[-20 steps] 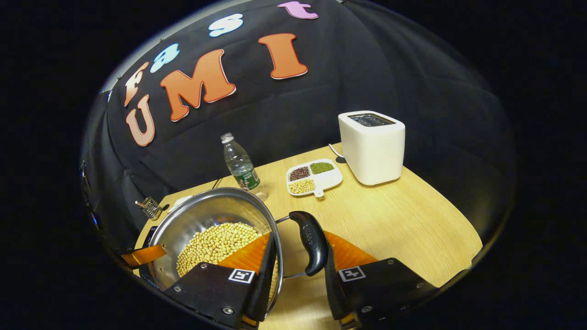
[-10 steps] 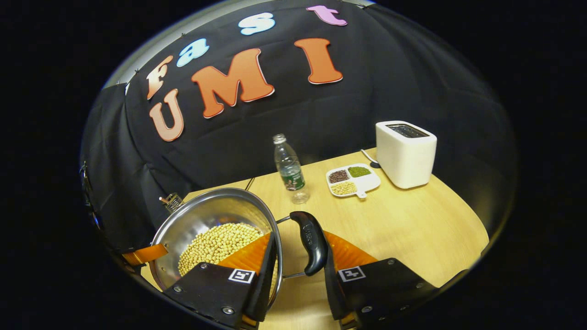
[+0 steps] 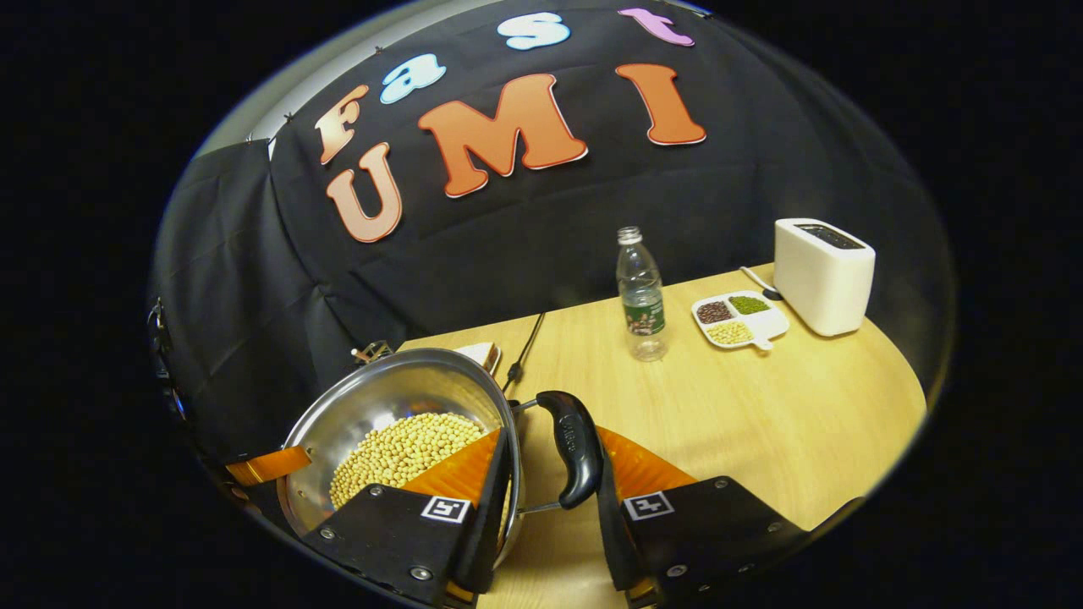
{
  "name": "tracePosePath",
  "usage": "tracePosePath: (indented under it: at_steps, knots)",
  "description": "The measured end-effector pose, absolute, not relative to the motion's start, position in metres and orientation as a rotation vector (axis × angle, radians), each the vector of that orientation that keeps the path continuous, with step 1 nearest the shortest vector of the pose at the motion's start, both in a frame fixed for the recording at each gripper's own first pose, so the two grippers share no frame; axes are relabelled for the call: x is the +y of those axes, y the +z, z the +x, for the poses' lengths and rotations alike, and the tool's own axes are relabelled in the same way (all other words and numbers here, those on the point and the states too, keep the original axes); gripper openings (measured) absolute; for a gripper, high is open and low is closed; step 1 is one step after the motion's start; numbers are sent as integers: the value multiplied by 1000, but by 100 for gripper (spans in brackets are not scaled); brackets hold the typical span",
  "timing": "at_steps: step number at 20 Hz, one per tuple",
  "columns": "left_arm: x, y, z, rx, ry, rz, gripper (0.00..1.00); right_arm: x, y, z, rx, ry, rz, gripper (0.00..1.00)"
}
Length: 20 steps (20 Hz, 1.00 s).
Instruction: First push the handle of the pot to place it horizontally, then grasp the pot with both hands and set it on the induction cooktop.
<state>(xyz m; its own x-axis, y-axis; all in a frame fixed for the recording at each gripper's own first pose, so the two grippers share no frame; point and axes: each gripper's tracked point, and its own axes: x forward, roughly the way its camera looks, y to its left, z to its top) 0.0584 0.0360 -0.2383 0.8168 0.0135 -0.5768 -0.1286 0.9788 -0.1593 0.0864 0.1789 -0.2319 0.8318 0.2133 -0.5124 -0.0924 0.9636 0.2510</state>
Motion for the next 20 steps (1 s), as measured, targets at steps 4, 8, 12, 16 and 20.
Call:
tracePosePath:
  at_steps: [4, 8, 12, 16, 20]
  knots:
    - [70, -247, 62, 605, 108, -206, 58, 213, -243, 90, 578, 186, 223, 52]
    - [93, -267, 66, 636, 122, -210, 58, 233, -262, 97, 600, 185, 212, 52]
    - [107, -280, 77, 642, 124, -177, 58, 245, -280, 104, 608, 174, 181, 52]
    - [115, -294, 88, 657, 110, -156, 58, 250, -296, 107, 618, 157, 169, 52]
    - [110, -311, 98, 663, 71, -167, 58, 245, -298, 109, 601, 125, 164, 52]
